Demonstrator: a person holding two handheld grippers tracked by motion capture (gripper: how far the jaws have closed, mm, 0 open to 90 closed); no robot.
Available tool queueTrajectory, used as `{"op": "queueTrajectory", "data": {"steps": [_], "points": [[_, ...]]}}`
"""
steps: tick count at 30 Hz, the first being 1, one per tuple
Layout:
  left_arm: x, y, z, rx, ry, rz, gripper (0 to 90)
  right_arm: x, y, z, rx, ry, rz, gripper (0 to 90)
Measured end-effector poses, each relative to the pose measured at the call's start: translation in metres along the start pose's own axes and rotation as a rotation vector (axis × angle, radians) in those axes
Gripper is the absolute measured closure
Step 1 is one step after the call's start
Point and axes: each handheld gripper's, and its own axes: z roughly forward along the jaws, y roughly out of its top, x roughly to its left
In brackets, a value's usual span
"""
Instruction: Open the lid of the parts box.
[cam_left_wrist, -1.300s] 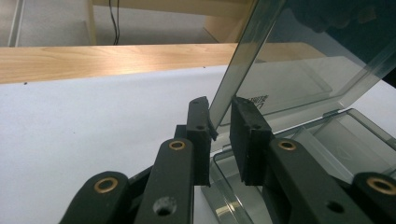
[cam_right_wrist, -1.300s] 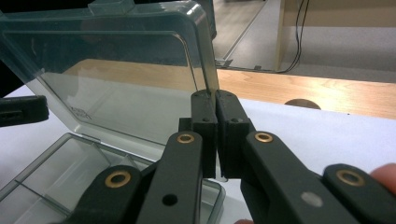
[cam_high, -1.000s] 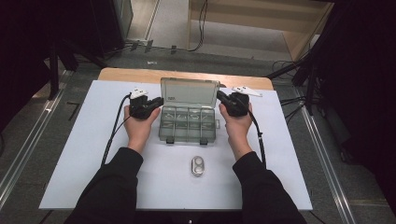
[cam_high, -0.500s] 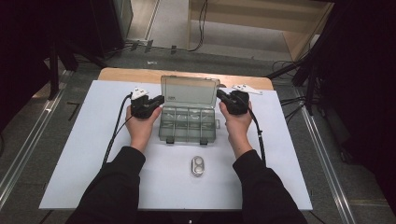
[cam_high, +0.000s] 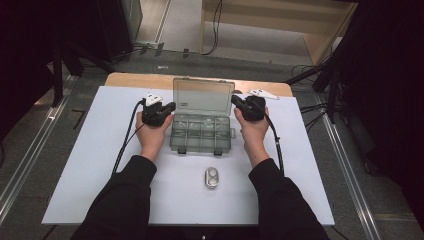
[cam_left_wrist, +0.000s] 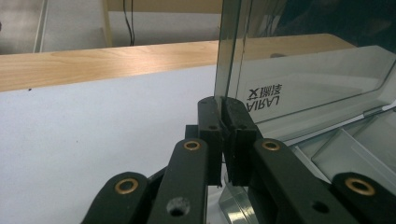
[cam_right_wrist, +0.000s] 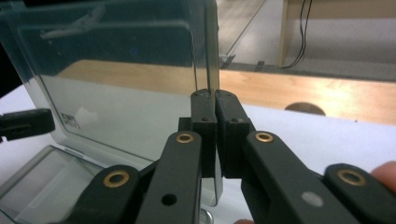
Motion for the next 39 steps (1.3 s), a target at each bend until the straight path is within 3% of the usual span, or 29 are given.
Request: {"op": "queueTrajectory", "data": {"steps": [8, 16, 23, 39], "points": [[0.001, 0.001, 0.003, 0.006, -0.003, -0.027, 87.1, -0.004, -0.019, 0.015, 0.061, -0.009, 0.032, 79.6], [0.004, 0.002, 0.005, 0.015, -0.014, -0.045, 86.9, -0.006, -0.024, 0.021, 0.082, -0.016, 0.054, 83.4], [0.011, 0.001, 0.007, 0.018, -0.054, -0.128, 84.8, -0.011, -0.024, 0.025, 0.086, 0.010, 0.094, 83.6], [0.018, 0.002, 0.017, 0.063, -0.078, -0.233, 83.9, -0.022, -0.027, 0.034, 0.110, 0.060, 0.179, 81.9]]}}
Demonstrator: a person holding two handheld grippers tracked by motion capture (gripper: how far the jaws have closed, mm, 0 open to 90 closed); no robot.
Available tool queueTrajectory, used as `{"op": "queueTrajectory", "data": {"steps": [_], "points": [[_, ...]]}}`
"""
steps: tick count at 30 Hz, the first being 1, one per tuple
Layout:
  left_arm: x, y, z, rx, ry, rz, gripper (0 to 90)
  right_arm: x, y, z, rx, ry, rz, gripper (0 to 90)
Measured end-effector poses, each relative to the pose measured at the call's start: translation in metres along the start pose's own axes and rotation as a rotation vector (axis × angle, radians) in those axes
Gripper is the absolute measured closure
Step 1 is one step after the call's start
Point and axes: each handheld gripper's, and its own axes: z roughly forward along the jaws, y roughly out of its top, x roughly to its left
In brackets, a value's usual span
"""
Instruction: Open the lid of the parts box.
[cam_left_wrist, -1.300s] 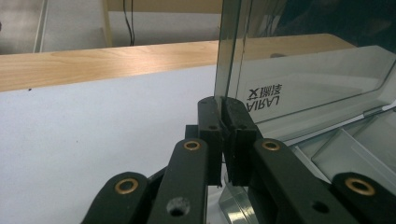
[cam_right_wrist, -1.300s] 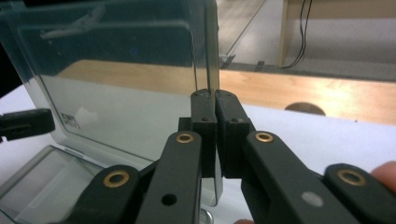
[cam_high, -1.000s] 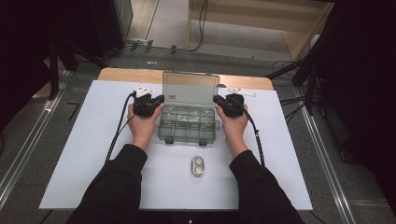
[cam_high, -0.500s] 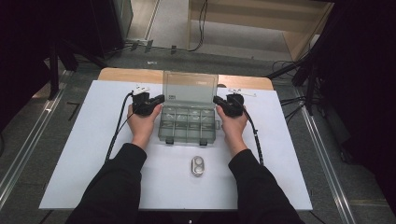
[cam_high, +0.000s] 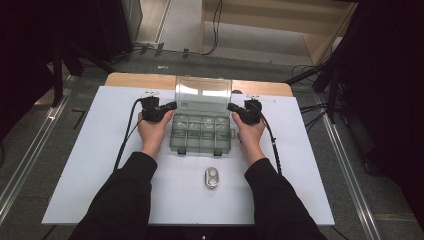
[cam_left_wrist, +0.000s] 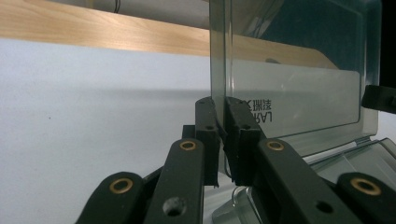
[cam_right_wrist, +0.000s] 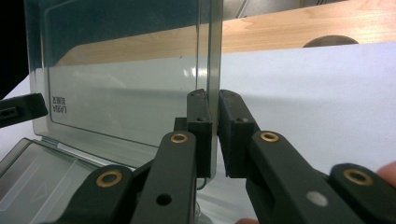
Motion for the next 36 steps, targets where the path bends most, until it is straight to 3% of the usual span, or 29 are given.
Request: {"op": "queueTrajectory", "data": {"steps": [4, 8, 13, 26, 33, 36], "points": [[0.001, -0.001, 0.002, 0.022, -0.002, -0.008, 81.1, -0.001, -0.001, 0.002, 0.013, -0.007, -0.003, 81.1], [0.003, -0.002, 0.004, 0.032, -0.013, -0.035, 80.1, -0.005, -0.001, 0.004, 0.018, 0.016, 0.027, 80.4], [0.004, -0.003, 0.006, 0.047, -0.013, -0.054, 78.5, -0.005, -0.003, 0.008, 0.040, 0.002, 0.017, 79.2], [0.005, -0.004, 0.006, 0.071, -0.009, -0.049, 76.7, -0.007, -0.005, 0.010, 0.059, -0.005, 0.026, 78.3], [0.003, -0.004, 0.006, 0.076, -0.003, -0.045, 72.7, -0.007, -0.006, 0.011, 0.072, -0.012, 0.015, 77.5], [0.001, -0.003, 0.004, 0.067, -0.006, -0.024, 68.4, -0.006, -0.006, 0.011, 0.072, -0.009, 0.009, 73.0]]}}
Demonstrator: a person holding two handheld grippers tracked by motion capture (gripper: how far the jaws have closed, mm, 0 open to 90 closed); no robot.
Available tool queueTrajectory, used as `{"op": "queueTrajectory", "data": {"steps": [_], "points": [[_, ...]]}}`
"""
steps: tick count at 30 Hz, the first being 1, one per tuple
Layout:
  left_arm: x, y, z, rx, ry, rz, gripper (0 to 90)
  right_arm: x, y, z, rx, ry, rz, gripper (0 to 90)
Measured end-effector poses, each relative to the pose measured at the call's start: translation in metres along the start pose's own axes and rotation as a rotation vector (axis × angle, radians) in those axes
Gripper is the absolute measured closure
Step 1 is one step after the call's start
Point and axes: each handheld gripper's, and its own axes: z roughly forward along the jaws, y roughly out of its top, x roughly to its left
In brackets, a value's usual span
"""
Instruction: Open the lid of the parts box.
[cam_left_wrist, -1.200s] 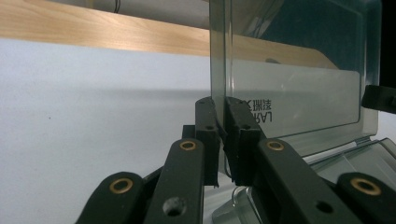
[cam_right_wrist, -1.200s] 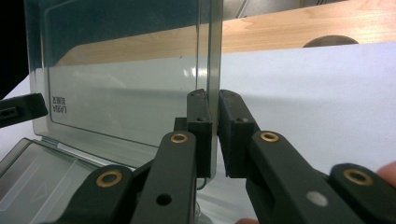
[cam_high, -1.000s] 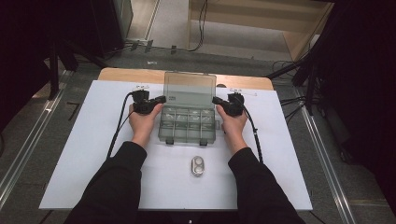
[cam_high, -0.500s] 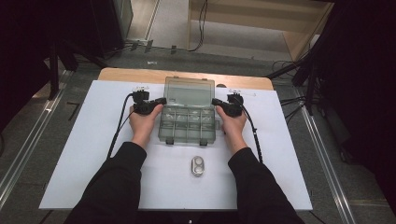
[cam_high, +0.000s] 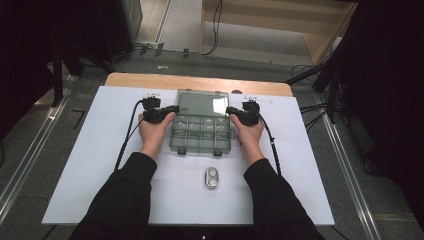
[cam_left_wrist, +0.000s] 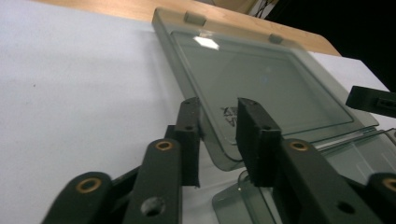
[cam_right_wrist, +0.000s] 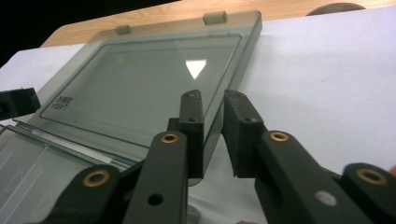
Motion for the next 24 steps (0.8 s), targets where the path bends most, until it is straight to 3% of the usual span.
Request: {"op": "queueTrajectory", "data": {"steps": [2, 6, 14, 18, 24], "points": [[-0.001, 0.001, -0.002, -0.002, -0.002, 0.015, 64.0, 0.000, 0.000, -0.001, 0.002, -0.003, -0.017, 67.3], [-0.004, 0.002, -0.006, -0.011, -0.008, 0.046, 54.6, 0.005, 0.000, -0.010, -0.047, -0.040, -0.087, 53.1], [-0.012, 0.002, -0.022, -0.076, -0.020, 0.101, 36.2, 0.010, 0.000, -0.026, -0.071, 0.017, -0.114, 28.0], [-0.016, 0.002, -0.031, -0.088, -0.047, 0.122, 21.8, 0.017, -0.005, -0.035, -0.072, 0.040, -0.147, 12.8], [-0.025, -0.002, -0.044, -0.118, -0.097, 0.166, 10.6, 0.023, -0.015, -0.048, -0.076, 0.075, -0.184, 0.7]]}}
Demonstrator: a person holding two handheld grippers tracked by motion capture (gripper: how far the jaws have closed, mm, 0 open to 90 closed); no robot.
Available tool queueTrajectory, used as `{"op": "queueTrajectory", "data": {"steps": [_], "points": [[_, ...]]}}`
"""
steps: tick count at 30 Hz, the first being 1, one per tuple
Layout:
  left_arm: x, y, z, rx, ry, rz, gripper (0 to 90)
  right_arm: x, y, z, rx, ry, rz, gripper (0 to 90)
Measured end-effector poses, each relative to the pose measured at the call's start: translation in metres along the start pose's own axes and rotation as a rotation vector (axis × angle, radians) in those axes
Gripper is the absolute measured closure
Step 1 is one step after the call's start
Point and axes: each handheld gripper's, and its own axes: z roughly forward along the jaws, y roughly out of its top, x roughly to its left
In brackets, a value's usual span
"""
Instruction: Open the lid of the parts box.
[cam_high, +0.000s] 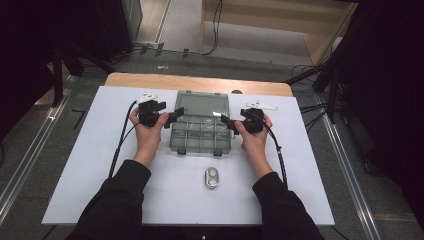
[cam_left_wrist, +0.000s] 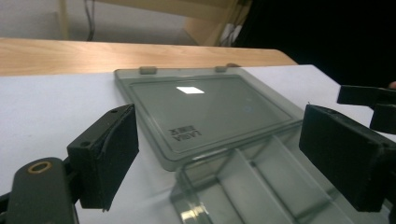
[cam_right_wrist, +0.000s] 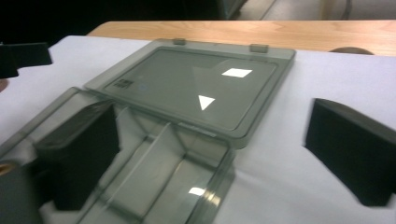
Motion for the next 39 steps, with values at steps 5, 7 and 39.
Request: {"op": "queueTrajectory", "data": {"steps": [5, 7, 39], "points": [[-0.009, -0.005, -0.011, -0.013, -0.036, 0.039, 0.0, 0.007, -0.006, -0.011, -0.012, 0.016, -0.032, 0.0], [-0.011, -0.007, -0.015, -0.018, -0.040, 0.050, 0.0, 0.009, -0.007, -0.015, -0.016, 0.025, -0.042, 0.0], [-0.026, -0.060, -0.089, -0.038, -0.044, 0.138, 0.0, 0.043, -0.048, -0.069, -0.046, 0.069, -0.133, 0.0]]}}
